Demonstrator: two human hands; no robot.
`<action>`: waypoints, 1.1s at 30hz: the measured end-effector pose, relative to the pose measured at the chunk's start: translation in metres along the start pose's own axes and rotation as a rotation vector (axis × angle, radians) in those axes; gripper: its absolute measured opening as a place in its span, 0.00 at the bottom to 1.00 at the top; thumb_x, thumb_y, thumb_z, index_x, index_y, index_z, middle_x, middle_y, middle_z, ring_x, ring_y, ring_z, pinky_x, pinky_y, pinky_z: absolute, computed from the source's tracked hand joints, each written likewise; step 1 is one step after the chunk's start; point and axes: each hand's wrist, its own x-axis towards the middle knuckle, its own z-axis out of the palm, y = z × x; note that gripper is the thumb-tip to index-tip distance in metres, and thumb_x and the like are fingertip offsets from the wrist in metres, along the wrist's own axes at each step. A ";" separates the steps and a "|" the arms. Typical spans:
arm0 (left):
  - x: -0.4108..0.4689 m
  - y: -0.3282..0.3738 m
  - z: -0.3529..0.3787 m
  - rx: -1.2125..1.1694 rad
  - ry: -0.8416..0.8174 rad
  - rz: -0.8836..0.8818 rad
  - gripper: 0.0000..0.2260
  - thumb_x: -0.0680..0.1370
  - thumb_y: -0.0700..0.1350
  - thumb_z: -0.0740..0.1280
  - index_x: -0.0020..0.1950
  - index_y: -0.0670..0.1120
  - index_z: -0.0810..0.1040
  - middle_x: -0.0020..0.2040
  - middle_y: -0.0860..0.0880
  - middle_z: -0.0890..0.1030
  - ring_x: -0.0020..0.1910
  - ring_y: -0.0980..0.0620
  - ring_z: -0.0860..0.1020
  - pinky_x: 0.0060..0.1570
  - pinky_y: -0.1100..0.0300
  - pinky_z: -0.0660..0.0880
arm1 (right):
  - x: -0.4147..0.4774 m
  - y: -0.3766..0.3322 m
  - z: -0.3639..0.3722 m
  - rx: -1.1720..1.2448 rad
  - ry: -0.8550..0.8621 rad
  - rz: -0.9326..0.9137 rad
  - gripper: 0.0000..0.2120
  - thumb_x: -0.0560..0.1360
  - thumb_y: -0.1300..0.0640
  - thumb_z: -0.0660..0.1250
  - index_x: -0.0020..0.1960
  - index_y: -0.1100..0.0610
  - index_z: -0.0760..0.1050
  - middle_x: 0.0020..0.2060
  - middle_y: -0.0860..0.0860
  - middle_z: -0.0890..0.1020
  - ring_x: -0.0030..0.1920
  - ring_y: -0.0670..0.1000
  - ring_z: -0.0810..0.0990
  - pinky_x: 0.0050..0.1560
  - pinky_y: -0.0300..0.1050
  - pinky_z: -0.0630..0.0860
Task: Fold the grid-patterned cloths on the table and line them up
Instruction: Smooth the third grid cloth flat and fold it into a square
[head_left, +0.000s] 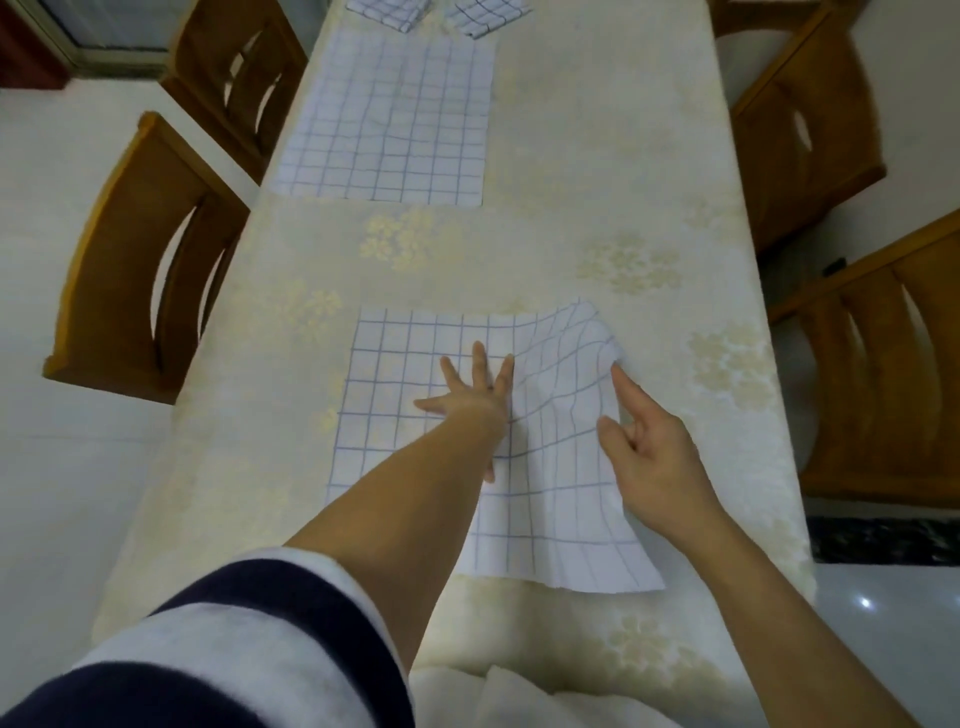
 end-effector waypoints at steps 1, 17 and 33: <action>-0.001 -0.001 0.000 -0.001 0.000 0.001 0.75 0.60 0.55 0.85 0.72 0.56 0.18 0.72 0.45 0.17 0.75 0.26 0.30 0.64 0.20 0.61 | 0.002 -0.001 0.004 -0.025 -0.023 -0.021 0.28 0.83 0.59 0.60 0.79 0.48 0.55 0.21 0.44 0.63 0.25 0.44 0.62 0.32 0.39 0.70; -0.047 -0.148 0.081 -0.301 0.382 0.113 0.38 0.80 0.59 0.60 0.83 0.51 0.43 0.84 0.48 0.41 0.82 0.42 0.44 0.78 0.42 0.56 | 0.033 -0.068 0.151 -0.243 -0.262 -0.237 0.30 0.82 0.56 0.57 0.81 0.53 0.49 0.32 0.47 0.77 0.36 0.52 0.77 0.38 0.49 0.75; -0.044 -0.216 0.101 -0.213 0.328 0.078 0.56 0.67 0.57 0.81 0.83 0.52 0.47 0.84 0.53 0.46 0.81 0.40 0.48 0.77 0.42 0.55 | 0.058 0.026 0.214 -0.839 -0.317 -0.341 0.41 0.78 0.37 0.62 0.81 0.46 0.43 0.81 0.51 0.44 0.80 0.57 0.43 0.79 0.55 0.45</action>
